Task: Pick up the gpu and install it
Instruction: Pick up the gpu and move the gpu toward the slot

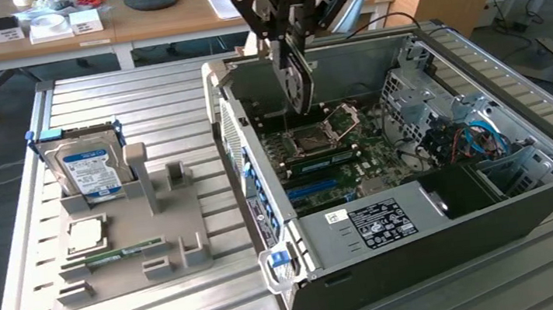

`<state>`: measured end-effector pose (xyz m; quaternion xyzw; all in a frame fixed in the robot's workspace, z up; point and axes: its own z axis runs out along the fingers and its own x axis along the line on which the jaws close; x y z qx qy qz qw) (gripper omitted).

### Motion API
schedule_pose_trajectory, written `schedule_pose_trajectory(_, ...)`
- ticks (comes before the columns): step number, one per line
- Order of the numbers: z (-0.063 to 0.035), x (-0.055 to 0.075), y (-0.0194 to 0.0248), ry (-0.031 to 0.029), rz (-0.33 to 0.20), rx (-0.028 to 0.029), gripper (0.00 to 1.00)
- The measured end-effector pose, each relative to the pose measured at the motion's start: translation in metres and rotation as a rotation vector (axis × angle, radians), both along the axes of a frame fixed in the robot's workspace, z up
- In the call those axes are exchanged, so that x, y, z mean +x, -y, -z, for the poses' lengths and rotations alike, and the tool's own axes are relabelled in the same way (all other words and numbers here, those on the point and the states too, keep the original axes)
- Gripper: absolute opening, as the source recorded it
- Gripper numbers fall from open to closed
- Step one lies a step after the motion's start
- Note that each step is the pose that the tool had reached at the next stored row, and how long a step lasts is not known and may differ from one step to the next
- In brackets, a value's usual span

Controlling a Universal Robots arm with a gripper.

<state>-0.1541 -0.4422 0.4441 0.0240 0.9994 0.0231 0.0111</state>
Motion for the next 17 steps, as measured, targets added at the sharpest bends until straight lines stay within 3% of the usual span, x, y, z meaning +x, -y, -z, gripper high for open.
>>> schedule_pose_trajectory(17,0.0,0.0054,0.0,0.0,0.0,0.0,0.27)
